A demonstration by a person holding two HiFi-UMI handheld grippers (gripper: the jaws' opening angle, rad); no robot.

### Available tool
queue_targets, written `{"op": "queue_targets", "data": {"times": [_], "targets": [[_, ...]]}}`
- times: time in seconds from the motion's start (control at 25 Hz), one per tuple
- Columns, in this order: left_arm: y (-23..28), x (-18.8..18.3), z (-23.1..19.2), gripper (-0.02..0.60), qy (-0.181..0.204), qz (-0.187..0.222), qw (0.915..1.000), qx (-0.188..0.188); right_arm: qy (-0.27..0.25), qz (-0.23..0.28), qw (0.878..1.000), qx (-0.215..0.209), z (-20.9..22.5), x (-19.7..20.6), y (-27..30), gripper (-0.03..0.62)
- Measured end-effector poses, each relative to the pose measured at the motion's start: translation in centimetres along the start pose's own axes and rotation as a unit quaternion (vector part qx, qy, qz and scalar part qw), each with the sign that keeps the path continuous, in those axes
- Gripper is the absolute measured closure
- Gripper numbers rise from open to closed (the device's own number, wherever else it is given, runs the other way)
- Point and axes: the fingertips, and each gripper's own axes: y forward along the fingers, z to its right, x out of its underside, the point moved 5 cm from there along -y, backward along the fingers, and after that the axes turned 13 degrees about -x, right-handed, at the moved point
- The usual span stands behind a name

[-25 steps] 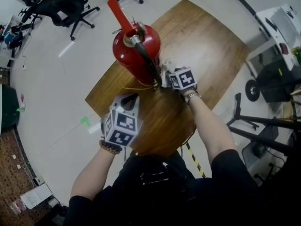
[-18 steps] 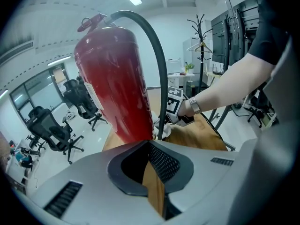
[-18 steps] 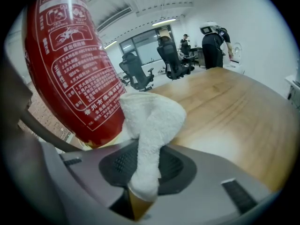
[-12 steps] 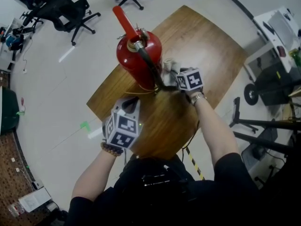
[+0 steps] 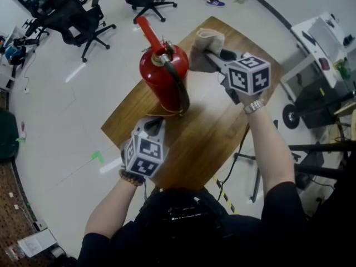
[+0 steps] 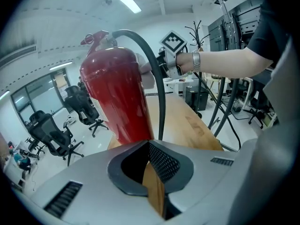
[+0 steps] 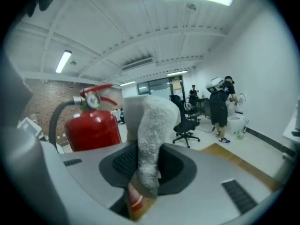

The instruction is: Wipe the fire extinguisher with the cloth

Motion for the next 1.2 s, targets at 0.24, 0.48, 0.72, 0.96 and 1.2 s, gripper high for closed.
{"op": "queue_targets", "data": {"times": [0.24,0.48,0.72,0.96,1.2], "targets": [[-0.9,0.0,-0.6,0.581,-0.004,0.004,0.9999,-0.009,-0.013,0.054,0.997,-0.058,-2.3,-6.9,-0.7,0.48],[-1.3,0.5,-1.0,0.581,-0.011,0.002,0.9998,-0.017,-0.018,0.086,0.991,-0.106,-3.9,-10.9,-0.1,0.48],[-1.2,0.7,-1.5,0.581,-0.016,-0.003,0.9997,-0.021,0.031,0.064,0.983,-0.168,-4.3,-10.1,3.1,0.48],[-1.0,1.6,-1.6,0.581,-0.02,-0.012,0.9995,-0.021,0.062,0.023,0.98,-0.186,-3.9,-7.2,5.6,0.482],[-0.3,2.1,-1.5,0.581,-0.021,-0.02,0.9994,-0.017,0.104,0.015,0.971,-0.217,-2.7,-5.0,7.3,0.487]]}}
